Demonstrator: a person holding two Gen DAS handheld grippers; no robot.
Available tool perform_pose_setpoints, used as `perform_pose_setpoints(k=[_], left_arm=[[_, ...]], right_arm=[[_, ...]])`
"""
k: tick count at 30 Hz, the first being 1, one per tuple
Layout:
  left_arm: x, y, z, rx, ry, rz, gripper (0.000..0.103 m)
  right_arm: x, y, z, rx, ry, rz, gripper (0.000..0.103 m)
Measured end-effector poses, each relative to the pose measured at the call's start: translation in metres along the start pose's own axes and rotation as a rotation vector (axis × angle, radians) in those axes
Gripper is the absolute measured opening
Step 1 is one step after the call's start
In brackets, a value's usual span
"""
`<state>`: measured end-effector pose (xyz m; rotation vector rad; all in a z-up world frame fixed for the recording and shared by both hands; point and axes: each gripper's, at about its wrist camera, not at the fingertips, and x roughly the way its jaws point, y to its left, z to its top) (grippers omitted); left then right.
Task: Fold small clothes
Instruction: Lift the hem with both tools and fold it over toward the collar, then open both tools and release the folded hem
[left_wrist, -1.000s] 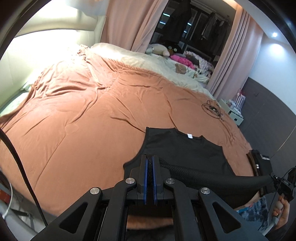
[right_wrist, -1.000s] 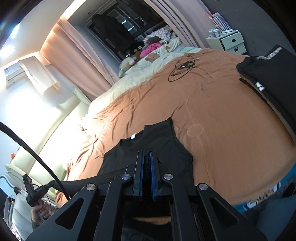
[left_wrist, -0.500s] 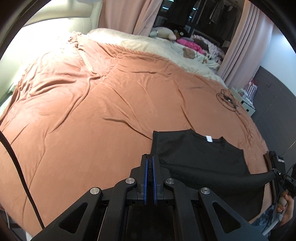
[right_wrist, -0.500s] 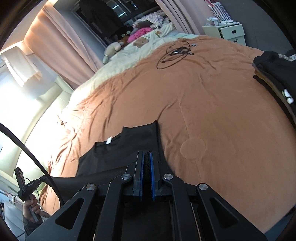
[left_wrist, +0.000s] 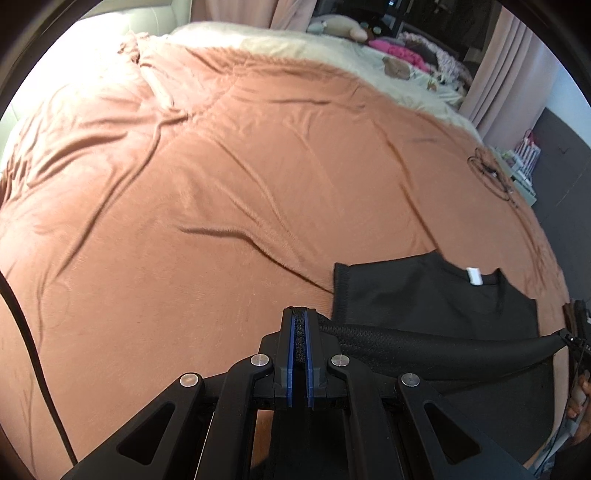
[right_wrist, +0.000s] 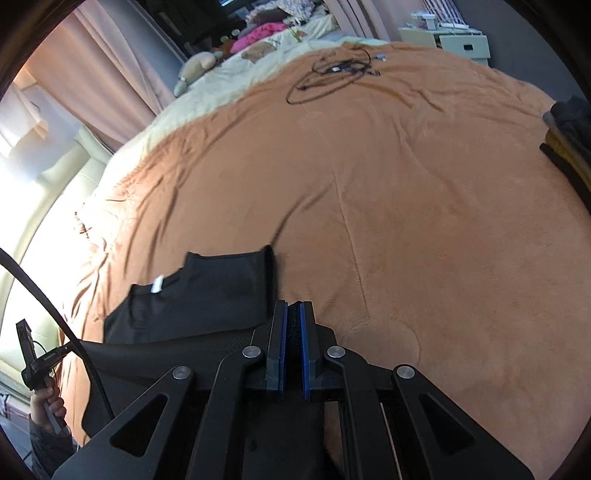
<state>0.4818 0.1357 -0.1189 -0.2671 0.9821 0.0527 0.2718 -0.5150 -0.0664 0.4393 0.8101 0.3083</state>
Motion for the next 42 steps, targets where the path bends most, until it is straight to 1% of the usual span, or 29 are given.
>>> perform_pose_setpoints(k=[1, 3, 4, 5, 6, 7, 8, 9, 10, 11, 12, 15, 20, 22, 26, 29, 33, 36, 42], left_arm=[[0.008, 0.0, 0.0, -0.003, 0.017, 0.005, 0.005], [0.02, 0.001, 0.001, -0.013, 0.047, 0.02, 0.005], [0.023, -0.001, 0.0, -0.012, 0.059, 0.024, 0.006], [0.025, -0.003, 0.0, -0.003, 0.072, 0.03, 0.009], [0.025, -0.005, -0.001, 0.009, 0.078, 0.036, 0.014], [0.022, -0.007, -0.001, 0.022, 0.076, 0.041, 0.019], [0.019, -0.008, -0.002, 0.031, 0.069, 0.04, 0.034], [0.014, -0.01, -0.003, 0.043, 0.056, 0.039, 0.051], [0.009, -0.011, -0.004, 0.056, 0.043, 0.04, 0.058], [0.001, -0.013, -0.007, 0.079, 0.028, 0.044, 0.066], [-0.002, -0.014, -0.009, 0.095, 0.023, 0.05, 0.068], [-0.009, -0.018, -0.017, 0.158, 0.042, 0.073, 0.068], [-0.003, -0.024, -0.035, 0.25, 0.125, 0.117, 0.068], [0.004, -0.024, -0.041, 0.274, 0.161, 0.139, 0.068], [0.021, -0.022, -0.046, 0.294, 0.218, 0.18, 0.068], [0.029, -0.023, -0.044, 0.309, 0.221, 0.195, 0.068], [0.037, -0.025, -0.034, 0.317, 0.213, 0.198, 0.068], [0.045, -0.025, -0.023, 0.308, 0.206, 0.197, 0.068], [0.06, -0.02, 0.005, 0.282, 0.181, 0.203, 0.068]], right_arm=[[0.006, 0.001, 0.001, -0.003, 0.009, -0.006, 0.004], [0.013, 0.009, 0.0, -0.038, 0.019, -0.072, 0.005], [0.017, 0.011, 0.004, -0.049, 0.028, -0.092, 0.005], [0.02, 0.015, 0.005, -0.063, 0.037, -0.101, 0.005], [0.02, 0.018, 0.004, -0.074, 0.041, -0.107, 0.007], [0.019, 0.022, 0.002, -0.089, 0.041, -0.116, 0.013], [0.016, 0.025, 0.0, -0.106, 0.039, -0.126, 0.017], [0.013, 0.027, 0.0, -0.12, 0.035, -0.128, 0.031], [0.008, 0.029, -0.001, -0.131, 0.028, -0.128, 0.048], [0.003, 0.03, -0.002, -0.141, 0.02, -0.137, 0.055], [-0.003, 0.032, -0.005, -0.156, 0.012, -0.155, 0.059], [-0.01, 0.034, -0.009, -0.189, 0.038, -0.158, 0.059], [-0.011, 0.042, -0.023, -0.278, 0.106, -0.201, 0.059], [-0.005, 0.042, -0.029, -0.289, 0.146, -0.209, 0.059], [0.008, 0.043, -0.028, -0.292, 0.181, -0.219, 0.059], [0.023, 0.046, -0.022, -0.303, 0.211, -0.253, 0.059], [0.04, 0.052, -0.014, -0.337, 0.229, -0.296, 0.059], [0.052, 0.055, -0.008, -0.341, 0.229, -0.303, 0.059], [0.066, 0.047, 0.002, -0.32, 0.215, -0.296, 0.059]])
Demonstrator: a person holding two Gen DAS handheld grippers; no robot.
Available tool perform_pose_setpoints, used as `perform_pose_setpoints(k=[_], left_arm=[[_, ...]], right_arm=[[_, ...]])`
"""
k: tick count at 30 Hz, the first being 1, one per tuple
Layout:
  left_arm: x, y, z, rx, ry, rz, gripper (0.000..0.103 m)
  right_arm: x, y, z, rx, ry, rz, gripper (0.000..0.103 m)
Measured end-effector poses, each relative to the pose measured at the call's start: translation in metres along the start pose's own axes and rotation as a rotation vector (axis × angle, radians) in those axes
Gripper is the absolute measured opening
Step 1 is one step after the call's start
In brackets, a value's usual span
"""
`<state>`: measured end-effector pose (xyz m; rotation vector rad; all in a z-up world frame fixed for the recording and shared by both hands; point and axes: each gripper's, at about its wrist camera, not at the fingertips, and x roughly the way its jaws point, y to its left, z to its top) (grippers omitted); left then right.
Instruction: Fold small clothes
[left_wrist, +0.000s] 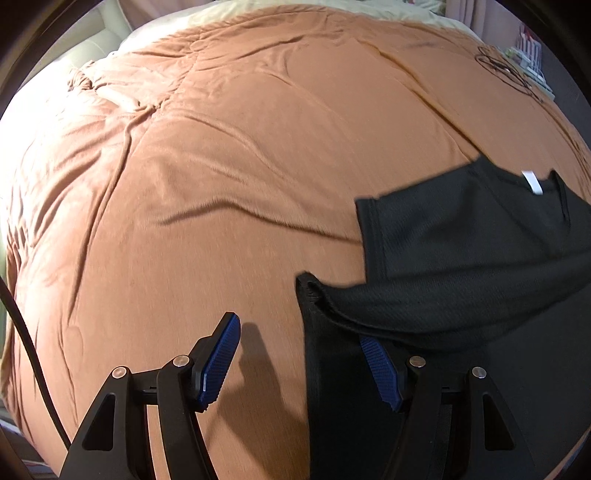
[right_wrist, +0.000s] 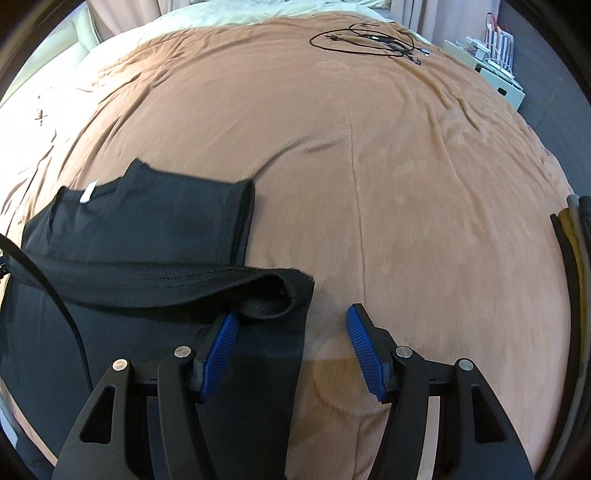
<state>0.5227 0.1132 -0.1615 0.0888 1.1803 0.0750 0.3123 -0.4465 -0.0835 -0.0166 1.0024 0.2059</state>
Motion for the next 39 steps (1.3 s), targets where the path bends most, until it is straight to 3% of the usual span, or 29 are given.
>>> perform_pose_setpoints(k=[10, 16, 19, 20, 23, 25, 32, 39], left_arm=[[0.016, 0.009, 0.028, -0.051, -0.027, -0.071, 0.065], [0.021, 0.016, 0.038, -0.09, -0.03, -0.152, 0.053], [0.015, 0.015, 0.031, -0.112, -0.03, -0.192, 0.045], [0.015, 0.016, 0.031, -0.116, -0.03, -0.204, 0.04], [0.014, 0.018, 0.026, -0.133, -0.028, -0.23, 0.013], [0.01, 0.018, 0.026, -0.141, -0.046, -0.228, 0.01], [-0.018, 0.021, 0.038, -0.129, -0.14, -0.208, 0.008], [-0.014, 0.018, 0.065, -0.134, -0.169, -0.166, 0.008]], right_arm=[[0.024, -0.005, 0.016, 0.006, -0.014, 0.005, 0.059], [0.024, -0.008, 0.022, 0.023, -0.025, 0.042, 0.059], [0.021, -0.016, 0.019, 0.043, -0.034, 0.103, 0.058], [0.019, -0.021, 0.018, 0.047, -0.035, 0.118, 0.055], [0.019, -0.031, 0.02, 0.055, -0.024, 0.155, 0.026], [0.019, -0.032, 0.021, 0.044, -0.042, 0.145, 0.004], [-0.003, -0.029, 0.024, 0.037, -0.142, 0.132, 0.001], [0.0, -0.016, 0.032, 0.051, -0.168, 0.091, 0.001]])
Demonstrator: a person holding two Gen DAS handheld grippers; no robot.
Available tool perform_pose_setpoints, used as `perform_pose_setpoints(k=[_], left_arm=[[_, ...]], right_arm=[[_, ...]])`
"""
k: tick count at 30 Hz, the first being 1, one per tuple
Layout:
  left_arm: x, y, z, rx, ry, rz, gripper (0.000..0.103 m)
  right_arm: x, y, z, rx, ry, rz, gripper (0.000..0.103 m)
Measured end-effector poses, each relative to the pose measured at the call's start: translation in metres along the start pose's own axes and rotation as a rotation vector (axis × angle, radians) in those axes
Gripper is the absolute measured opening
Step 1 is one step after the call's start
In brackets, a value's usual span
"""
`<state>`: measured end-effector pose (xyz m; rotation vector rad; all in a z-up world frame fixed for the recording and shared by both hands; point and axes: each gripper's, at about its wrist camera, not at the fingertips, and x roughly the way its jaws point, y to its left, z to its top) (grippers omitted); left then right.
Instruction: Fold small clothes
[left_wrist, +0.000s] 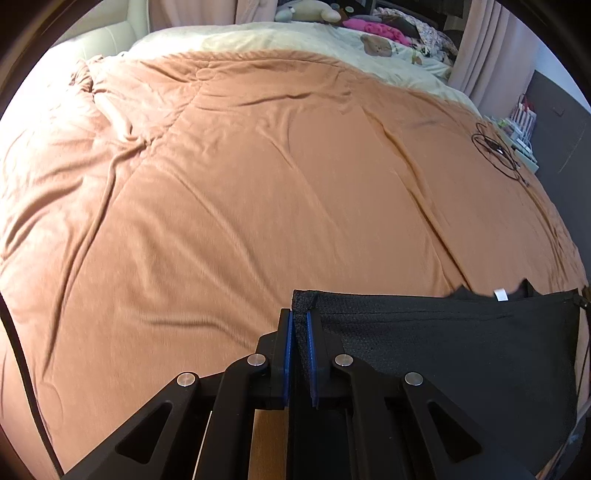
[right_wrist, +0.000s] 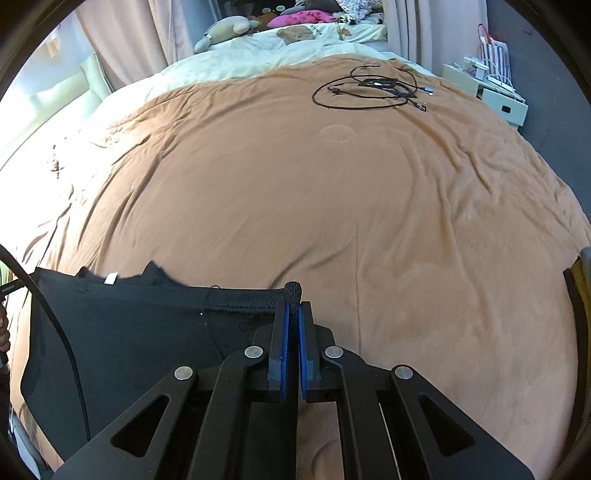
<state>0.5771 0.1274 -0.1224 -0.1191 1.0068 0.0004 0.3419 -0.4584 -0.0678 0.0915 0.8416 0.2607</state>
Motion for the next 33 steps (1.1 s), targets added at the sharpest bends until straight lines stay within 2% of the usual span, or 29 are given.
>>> perform_pose_setpoints(k=[7, 11, 14, 16, 17, 18, 25, 33], left_arm=[[0.023, 0.001, 0.011, -0.013, 0.006, 0.028, 0.008], [0.035, 0.003, 0.013, -0.048, 0.05, 0.015, 0.011], [0.028, 0.005, 0.01, -0.075, 0.054, 0.02, 0.018], [0.019, 0.009, 0.006, -0.094, 0.053, 0.011, 0.028], [0.014, 0.011, 0.002, -0.1, 0.051, 0.005, 0.036], [0.009, 0.011, -0.001, -0.101, 0.049, 0.005, 0.04], [-0.026, 0.015, -0.041, -0.116, 0.068, -0.025, 0.04], [-0.06, 0.008, -0.094, -0.103, 0.097, -0.043, 0.04]], right_arm=[[0.018, 0.003, 0.01, 0.002, 0.016, -0.025, 0.001], [0.026, 0.014, 0.02, -0.034, 0.036, -0.129, 0.003], [0.024, 0.018, 0.019, -0.025, 0.036, -0.148, 0.018], [0.015, 0.019, 0.014, -0.02, 0.028, -0.103, 0.049], [0.012, 0.018, 0.012, -0.015, 0.026, -0.097, 0.054], [0.005, 0.018, 0.008, -0.011, 0.019, -0.087, 0.056], [-0.037, 0.004, -0.02, 0.03, 0.038, 0.011, 0.056], [-0.07, -0.005, -0.052, 0.026, 0.108, 0.037, 0.056]])
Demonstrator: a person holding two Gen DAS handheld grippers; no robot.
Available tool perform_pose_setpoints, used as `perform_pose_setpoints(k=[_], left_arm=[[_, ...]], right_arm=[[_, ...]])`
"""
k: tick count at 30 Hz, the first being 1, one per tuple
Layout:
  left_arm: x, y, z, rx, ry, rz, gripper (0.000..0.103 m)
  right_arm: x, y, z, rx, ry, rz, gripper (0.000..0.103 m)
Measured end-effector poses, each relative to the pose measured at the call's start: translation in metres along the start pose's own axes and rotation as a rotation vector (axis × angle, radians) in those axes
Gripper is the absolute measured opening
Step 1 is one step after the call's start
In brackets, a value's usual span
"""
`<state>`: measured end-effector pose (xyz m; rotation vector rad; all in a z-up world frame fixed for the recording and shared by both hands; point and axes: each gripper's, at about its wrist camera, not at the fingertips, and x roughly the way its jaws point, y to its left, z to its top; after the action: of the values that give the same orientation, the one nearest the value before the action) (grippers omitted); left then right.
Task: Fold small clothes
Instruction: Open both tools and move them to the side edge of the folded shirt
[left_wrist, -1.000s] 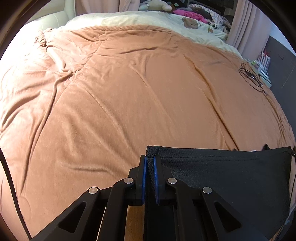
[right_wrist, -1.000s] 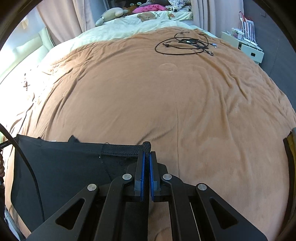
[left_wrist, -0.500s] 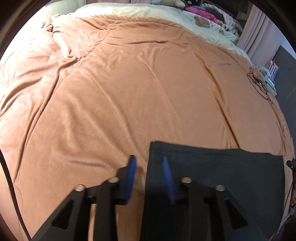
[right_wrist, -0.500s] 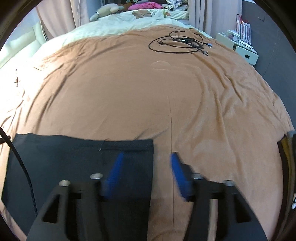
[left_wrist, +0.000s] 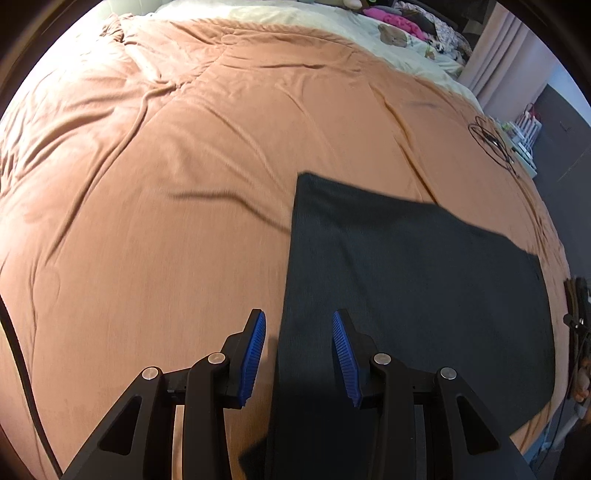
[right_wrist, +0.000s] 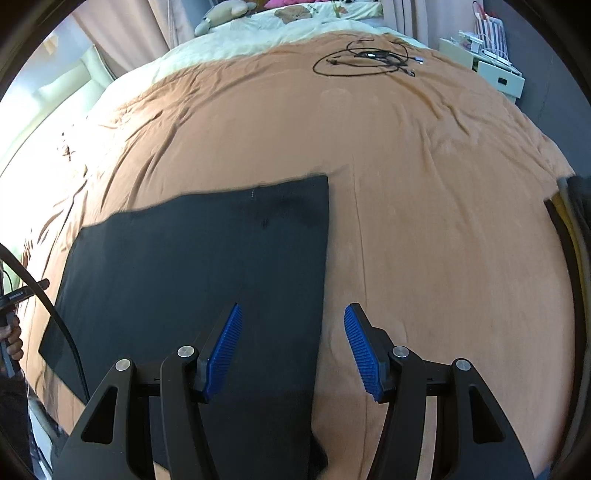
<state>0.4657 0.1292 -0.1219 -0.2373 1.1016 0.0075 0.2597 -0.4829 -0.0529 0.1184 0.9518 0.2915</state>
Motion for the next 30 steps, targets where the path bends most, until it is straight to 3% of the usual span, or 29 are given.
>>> perform_pose_setpoints(k=[14, 19, 25, 30], left_arm=[[-0.013, 0.02, -0.089, -0.007, 0.057, 0.059, 0.04], [-0.016, 0.029, -0.108, -0.009, 0.063, 0.068, 0.04], [-0.025, 0.026, -0.122, 0.041, 0.064, 0.099, 0.04], [-0.033, 0.028, -0.135, 0.07, 0.064, 0.102, 0.04]], right_arm=[[-0.03, -0.005, -0.073, 0.023, 0.072, -0.022, 0.056], [-0.027, -0.012, -0.097, 0.028, 0.106, -0.067, 0.056], [-0.038, -0.014, -0.107, -0.003, 0.109, -0.103, 0.056], [-0.053, -0.015, -0.121, 0.042, 0.094, -0.105, 0.056]])
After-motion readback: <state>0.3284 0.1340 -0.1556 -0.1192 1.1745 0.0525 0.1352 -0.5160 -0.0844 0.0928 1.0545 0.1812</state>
